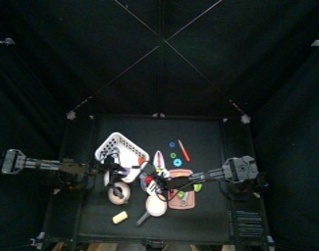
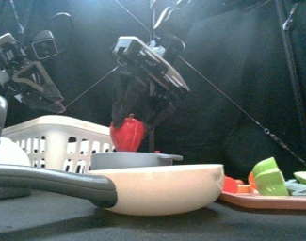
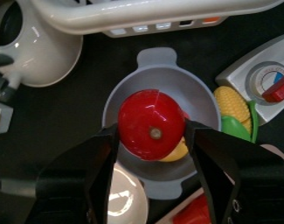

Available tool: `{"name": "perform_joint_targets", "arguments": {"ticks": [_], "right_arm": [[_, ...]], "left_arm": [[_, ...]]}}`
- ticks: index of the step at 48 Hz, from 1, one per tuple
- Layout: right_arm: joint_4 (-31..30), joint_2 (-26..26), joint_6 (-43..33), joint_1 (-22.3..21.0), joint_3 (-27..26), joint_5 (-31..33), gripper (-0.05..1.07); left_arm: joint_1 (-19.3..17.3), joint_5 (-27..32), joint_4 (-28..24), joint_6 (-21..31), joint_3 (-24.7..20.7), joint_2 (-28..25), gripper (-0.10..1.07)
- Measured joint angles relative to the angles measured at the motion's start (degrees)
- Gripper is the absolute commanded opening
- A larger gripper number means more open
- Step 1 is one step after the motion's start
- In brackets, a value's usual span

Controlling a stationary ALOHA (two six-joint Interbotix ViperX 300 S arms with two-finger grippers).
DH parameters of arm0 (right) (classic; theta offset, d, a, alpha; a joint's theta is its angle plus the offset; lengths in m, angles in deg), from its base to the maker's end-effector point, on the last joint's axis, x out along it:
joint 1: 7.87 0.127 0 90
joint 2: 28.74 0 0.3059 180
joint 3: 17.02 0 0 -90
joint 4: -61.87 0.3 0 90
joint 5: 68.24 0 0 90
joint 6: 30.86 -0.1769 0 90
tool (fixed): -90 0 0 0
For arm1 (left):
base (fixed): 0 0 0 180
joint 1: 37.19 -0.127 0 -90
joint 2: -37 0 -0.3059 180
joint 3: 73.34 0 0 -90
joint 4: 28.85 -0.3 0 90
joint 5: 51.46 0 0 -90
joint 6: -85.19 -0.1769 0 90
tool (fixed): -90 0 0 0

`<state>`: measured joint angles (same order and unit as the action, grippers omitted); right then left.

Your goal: Place apple in pan

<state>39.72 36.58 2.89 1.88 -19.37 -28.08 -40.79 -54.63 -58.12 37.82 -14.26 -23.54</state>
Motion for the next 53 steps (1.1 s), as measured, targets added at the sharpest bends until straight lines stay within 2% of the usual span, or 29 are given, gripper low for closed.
{"name": "perform_joint_targets", "arguments": {"ticks": [13, 22, 41, 53], "right_arm": [[6.77, 0.18, 13.62, 2.81, 0.62, -0.26, 0.66], [8.00, 0.18, 20.13, 5.10, 1.14, -2.29, 0.66], [7.38, -0.09, 22.24, 7.56, 2.99, -3.87, 0.67], [7.65, -2.72, 24.43, 8.00, 3.08, -4.57, 0.67]], "left_arm": [[-0.35, 0.00, 0.00, 0.00, 0.00, 0.00, 0.75], [-0.35, 0.00, 0.09, 0.00, 0.00, 0.00, 0.75], [-0.44, 0.00, 0.35, 0.00, 0.00, 0.00, 0.75], [-0.53, 0.00, 0.35, 0.00, 0.00, 0.00, 0.75]]}}
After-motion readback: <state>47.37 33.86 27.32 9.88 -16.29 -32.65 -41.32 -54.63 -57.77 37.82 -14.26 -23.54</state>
